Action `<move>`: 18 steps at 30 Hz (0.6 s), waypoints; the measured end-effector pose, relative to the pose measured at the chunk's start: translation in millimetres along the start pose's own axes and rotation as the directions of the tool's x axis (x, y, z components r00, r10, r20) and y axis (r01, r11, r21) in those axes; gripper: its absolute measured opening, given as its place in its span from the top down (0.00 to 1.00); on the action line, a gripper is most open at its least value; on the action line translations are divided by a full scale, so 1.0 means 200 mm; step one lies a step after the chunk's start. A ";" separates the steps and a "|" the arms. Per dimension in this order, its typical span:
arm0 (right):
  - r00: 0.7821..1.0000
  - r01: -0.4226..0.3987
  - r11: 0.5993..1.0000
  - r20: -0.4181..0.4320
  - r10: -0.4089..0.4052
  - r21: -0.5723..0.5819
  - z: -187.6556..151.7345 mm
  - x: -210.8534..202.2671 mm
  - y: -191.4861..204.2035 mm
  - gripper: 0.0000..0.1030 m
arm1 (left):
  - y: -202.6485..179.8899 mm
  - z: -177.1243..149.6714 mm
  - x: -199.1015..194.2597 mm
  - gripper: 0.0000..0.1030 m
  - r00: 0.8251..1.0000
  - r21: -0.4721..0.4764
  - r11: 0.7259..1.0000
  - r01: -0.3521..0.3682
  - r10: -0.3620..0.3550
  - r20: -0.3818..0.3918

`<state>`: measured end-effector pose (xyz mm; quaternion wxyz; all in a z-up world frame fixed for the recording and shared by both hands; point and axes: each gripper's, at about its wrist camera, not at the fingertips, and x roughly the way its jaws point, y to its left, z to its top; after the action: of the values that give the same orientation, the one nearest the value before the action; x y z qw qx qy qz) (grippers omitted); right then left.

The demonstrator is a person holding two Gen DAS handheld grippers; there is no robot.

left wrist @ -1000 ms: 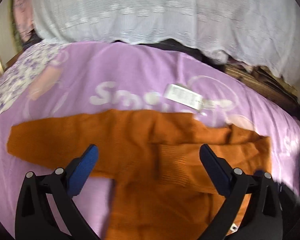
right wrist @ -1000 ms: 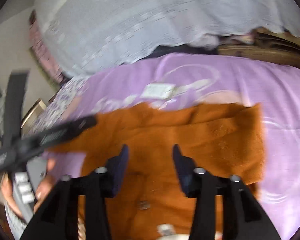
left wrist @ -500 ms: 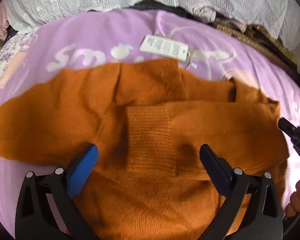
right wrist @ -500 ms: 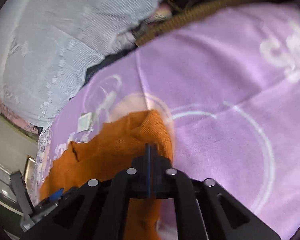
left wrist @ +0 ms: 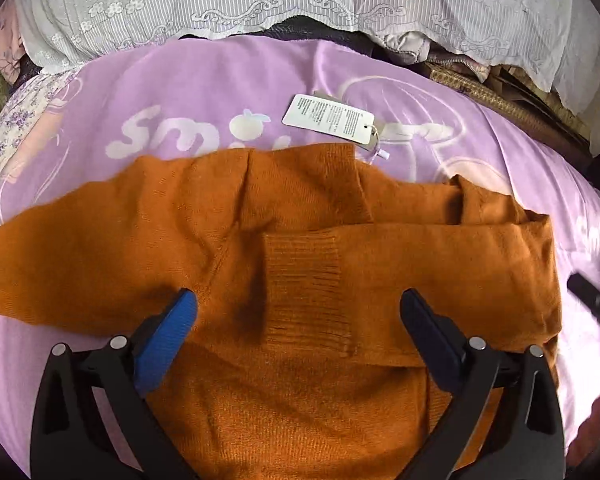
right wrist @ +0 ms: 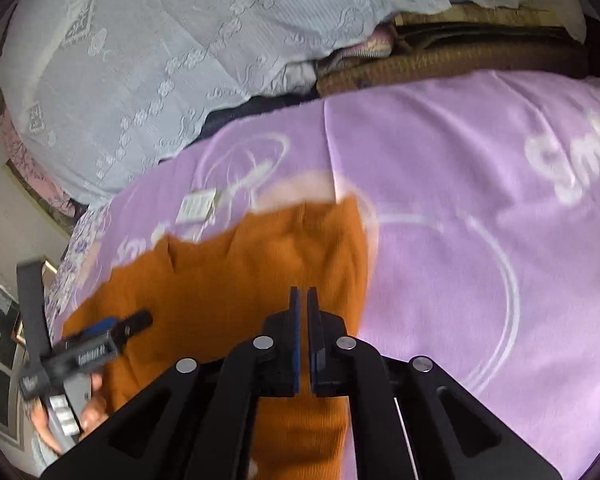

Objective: Fold small clothes
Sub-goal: 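Grasp the other sleeve cuff with the left gripper and lift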

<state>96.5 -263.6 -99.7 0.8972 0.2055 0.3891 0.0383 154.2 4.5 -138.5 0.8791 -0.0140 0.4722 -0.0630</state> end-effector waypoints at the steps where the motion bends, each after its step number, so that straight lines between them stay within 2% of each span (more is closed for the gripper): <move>1: 1.000 0.006 1.000 -0.001 -0.006 0.019 0.05 0.04 -0.01 0.95 | 0.01 -0.01 0.03 0.04 1.000 -0.003 1.000 -0.007 0.007 -0.017; 3: 0.999 0.042 0.997 -0.017 -0.042 0.059 0.12 0.14 -0.06 0.95 | 0.03 -0.02 0.12 0.04 0.997 -0.007 0.999 -0.037 0.037 -0.074; 4: 0.997 0.069 0.995 -0.048 -0.065 0.067 0.13 0.21 -0.10 1.00 | 0.02 -0.03 0.13 0.04 0.997 0.002 0.999 -0.045 0.045 -0.066; 5: 0.993 0.091 0.992 -0.083 -0.084 0.085 0.14 0.29 -0.14 1.00 | 0.00 -0.03 0.12 0.04 0.997 0.019 0.998 -0.058 0.059 -0.051; 6: 0.996 0.048 0.992 -0.074 -0.039 0.121 0.12 0.33 -0.18 1.00 | -0.01 -0.03 0.11 0.04 0.997 0.029 0.997 -0.065 0.066 -0.046; 8: 0.998 0.039 0.990 -0.049 -0.033 0.132 0.10 0.28 -0.19 1.00 | 0.00 -0.02 0.10 0.04 0.997 0.025 0.998 -0.059 0.060 -0.048; 9: 0.999 0.045 0.990 -0.025 -0.043 0.132 0.09 0.21 -0.17 0.96 | 0.02 -0.02 0.09 0.04 0.998 0.005 0.999 -0.044 0.044 -0.052; 12: 0.999 -0.024 0.998 0.043 0.021 0.058 0.02 0.02 -0.07 0.91 | 0.13 -0.01 -0.02 0.04 1.000 -0.068 0.998 -0.008 0.006 -0.027; 13: 0.998 -0.039 0.999 0.043 0.038 0.031 -0.01 -0.01 -0.06 0.80 | 0.16 -0.01 -0.05 0.04 1.000 -0.083 0.996 -0.013 0.012 -0.017; 14: 0.999 -0.040 0.999 0.012 0.040 -0.009 -0.06 -0.01 -0.02 0.61 | 0.21 -0.01 -0.10 0.04 1.000 -0.107 0.994 -0.029 0.029 -0.004; 16: 0.996 0.012 0.996 -0.083 -0.019 -0.083 -0.15 0.08 0.01 0.55 | 0.32 -0.03 -0.16 0.04 0.999 -0.146 0.989 -0.039 0.040 0.006; 18: 0.998 0.051 0.990 -0.030 -0.056 -0.135 -0.21 0.08 0.01 0.57 | 0.47 -0.07 -0.21 0.04 0.998 -0.208 0.977 -0.054 0.056 0.002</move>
<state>77.3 -243.6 -134.7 0.9029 0.1336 0.4061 0.0437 128.0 104.3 -118.8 0.8761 -0.0930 0.4729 0.0113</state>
